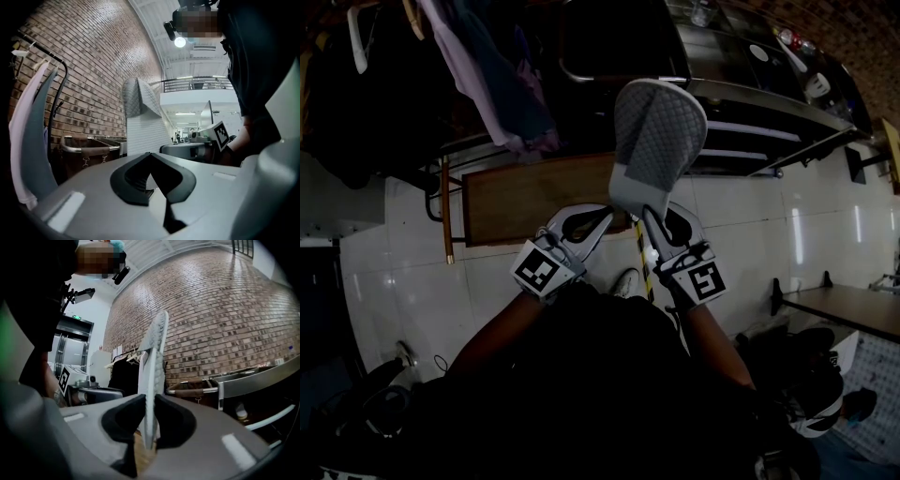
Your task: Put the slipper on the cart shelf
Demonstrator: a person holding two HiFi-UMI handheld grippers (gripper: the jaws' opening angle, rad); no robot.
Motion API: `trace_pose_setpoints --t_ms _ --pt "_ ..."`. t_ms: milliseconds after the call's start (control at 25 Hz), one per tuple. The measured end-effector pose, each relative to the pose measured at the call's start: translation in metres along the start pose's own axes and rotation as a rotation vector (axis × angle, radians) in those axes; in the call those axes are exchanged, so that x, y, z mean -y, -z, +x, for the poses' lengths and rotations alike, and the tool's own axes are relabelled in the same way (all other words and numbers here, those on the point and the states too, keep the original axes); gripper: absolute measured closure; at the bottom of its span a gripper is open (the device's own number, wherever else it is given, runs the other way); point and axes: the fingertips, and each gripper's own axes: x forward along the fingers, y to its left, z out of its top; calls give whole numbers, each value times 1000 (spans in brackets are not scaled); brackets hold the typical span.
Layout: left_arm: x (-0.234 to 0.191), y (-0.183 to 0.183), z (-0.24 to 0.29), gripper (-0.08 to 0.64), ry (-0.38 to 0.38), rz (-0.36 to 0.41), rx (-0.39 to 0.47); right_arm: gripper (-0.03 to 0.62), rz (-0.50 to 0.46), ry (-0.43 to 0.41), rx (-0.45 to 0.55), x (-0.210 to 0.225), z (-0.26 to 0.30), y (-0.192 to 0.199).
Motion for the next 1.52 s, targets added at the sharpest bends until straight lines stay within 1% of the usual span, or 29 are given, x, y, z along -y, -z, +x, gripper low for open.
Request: trace_pose_setpoints --t_ms 280,520,760,960,1200,1280,1400,1520 --pt "10 4 10 557 12 2 -10 526 5 31 -1 17 -15 3" --pt "34 5 37 557 43 13 -16 526 23 66 4 38 -47 7" --pt "64 8 74 557 76 29 -20 528 41 122 -2 74 -88 16" --pt "83 8 110 557 105 58 -33 527 71 179 -21 113 -123 27" --pt "80 12 149 557 183 61 -50 527 90 273 -26 155 -139 44" --pt "73 15 164 557 214 65 -53 526 98 306 -44 168 -137 50" --pt "62 18 185 557 275 76 -43 527 96 362 -78 186 -133 70" --pt "50 18 203 557 331 80 -31 527 142 409 -118 199 -129 92"
